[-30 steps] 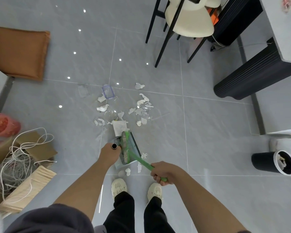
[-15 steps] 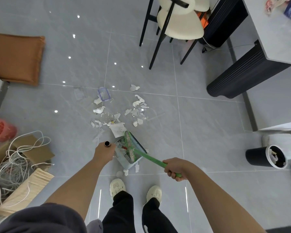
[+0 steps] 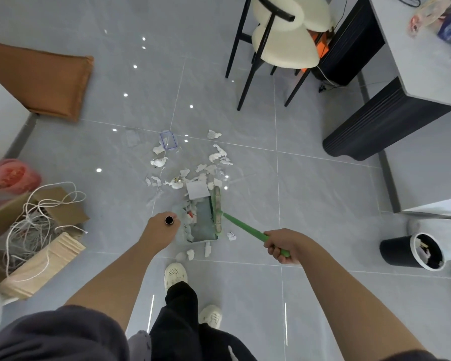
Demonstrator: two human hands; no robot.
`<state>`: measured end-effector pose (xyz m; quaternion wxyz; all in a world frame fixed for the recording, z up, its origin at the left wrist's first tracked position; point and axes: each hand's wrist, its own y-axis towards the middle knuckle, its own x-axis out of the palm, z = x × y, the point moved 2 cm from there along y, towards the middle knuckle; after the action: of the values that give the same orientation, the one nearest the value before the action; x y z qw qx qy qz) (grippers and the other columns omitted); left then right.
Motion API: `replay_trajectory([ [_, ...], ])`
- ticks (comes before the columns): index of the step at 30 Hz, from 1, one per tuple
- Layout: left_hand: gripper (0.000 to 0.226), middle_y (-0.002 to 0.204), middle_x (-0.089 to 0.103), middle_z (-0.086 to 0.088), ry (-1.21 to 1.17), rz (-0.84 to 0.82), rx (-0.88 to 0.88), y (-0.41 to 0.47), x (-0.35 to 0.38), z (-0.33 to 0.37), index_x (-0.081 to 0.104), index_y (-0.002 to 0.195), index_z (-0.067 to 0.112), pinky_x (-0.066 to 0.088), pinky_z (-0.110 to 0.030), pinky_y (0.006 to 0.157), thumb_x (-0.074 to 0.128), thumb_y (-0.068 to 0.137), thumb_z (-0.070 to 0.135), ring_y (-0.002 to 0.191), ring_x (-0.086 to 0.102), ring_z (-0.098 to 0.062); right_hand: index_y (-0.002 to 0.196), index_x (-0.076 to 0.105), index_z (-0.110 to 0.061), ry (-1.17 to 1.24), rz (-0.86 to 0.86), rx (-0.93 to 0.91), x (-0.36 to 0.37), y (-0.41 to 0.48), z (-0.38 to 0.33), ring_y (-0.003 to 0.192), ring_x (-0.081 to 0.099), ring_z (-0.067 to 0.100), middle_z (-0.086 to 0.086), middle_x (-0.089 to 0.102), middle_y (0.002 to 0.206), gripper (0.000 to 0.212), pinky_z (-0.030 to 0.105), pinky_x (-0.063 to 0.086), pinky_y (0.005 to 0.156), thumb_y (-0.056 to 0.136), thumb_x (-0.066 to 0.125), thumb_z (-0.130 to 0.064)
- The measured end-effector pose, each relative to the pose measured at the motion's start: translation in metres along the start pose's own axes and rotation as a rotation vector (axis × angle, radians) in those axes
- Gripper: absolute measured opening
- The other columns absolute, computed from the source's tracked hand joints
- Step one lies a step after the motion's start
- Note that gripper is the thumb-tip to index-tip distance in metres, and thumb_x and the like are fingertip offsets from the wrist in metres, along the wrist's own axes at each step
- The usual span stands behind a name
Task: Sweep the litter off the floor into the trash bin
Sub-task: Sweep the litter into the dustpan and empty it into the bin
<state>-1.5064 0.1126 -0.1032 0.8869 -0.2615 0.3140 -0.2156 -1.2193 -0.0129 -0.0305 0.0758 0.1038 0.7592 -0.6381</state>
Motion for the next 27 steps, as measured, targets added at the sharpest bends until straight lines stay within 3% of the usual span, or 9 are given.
replay_trajectory([
  [5,0.009,0.071,0.051,-0.010,-0.002,0.072,-0.022,-0.024,-0.005,-0.018,0.051,0.078,0.018,0.037,-0.034,0.063,0.049,0.086,0.017,0.066,0.043,-0.021,0.127,0.055,-0.029,-0.053,0.038,-0.019,-0.010,-0.011,0.034,0.042,0.035,0.007,0.001,0.044,0.062,0.047,0.014,0.030,0.036,0.090,0.044,-0.001],
  [9,0.011,0.072,0.055,-0.013,-0.065,0.146,-0.100,-0.038,-0.024,-0.039,0.056,0.076,0.013,0.048,-0.042,0.066,0.049,0.079,0.022,0.068,0.047,-0.023,0.126,0.059,-0.020,-0.117,0.058,-0.002,-0.004,-0.012,0.056,0.043,0.035,0.009,0.002,0.043,0.061,0.044,0.015,0.029,0.040,0.090,0.043,0.001],
  [15,0.027,0.074,0.058,-0.013,-0.007,0.132,-0.161,-0.034,-0.060,-0.086,0.060,0.077,0.014,0.044,-0.039,0.065,0.047,0.068,0.036,0.070,0.051,-0.024,0.126,0.057,-0.006,-0.255,0.128,0.022,0.013,0.009,0.069,0.047,0.035,0.013,0.006,0.042,0.058,0.042,0.020,0.028,0.043,0.090,0.037,0.001],
  [22,0.044,0.082,0.066,-0.028,0.070,0.102,-0.183,-0.046,-0.098,-0.114,0.065,0.080,-0.003,0.055,-0.049,0.071,0.046,0.067,0.035,0.073,0.059,-0.031,0.103,0.051,-0.002,-0.309,0.200,0.061,0.049,0.027,0.073,0.043,0.033,0.015,0.007,0.040,0.054,0.022,0.020,0.027,0.042,0.092,0.032,-0.001],
  [25,0.027,0.063,0.054,-0.017,0.096,0.066,-0.198,-0.054,-0.101,-0.125,0.053,0.064,0.007,0.045,-0.041,0.062,0.048,0.071,0.032,0.065,0.052,-0.029,0.098,0.047,-0.005,-0.315,0.214,0.090,0.074,0.033,0.073,0.044,0.034,0.014,0.006,0.040,0.057,0.016,0.019,0.029,0.042,0.094,0.032,-0.004],
  [27,0.024,0.059,0.048,-0.010,0.143,0.036,-0.178,-0.062,-0.097,-0.127,0.047,0.063,0.010,0.041,-0.034,0.060,0.052,0.083,0.021,0.061,0.048,-0.026,0.091,0.046,-0.007,-0.303,0.209,0.127,0.093,0.036,0.076,0.044,0.035,0.012,0.005,0.040,0.057,0.013,0.017,0.030,0.040,0.095,0.033,-0.006],
])
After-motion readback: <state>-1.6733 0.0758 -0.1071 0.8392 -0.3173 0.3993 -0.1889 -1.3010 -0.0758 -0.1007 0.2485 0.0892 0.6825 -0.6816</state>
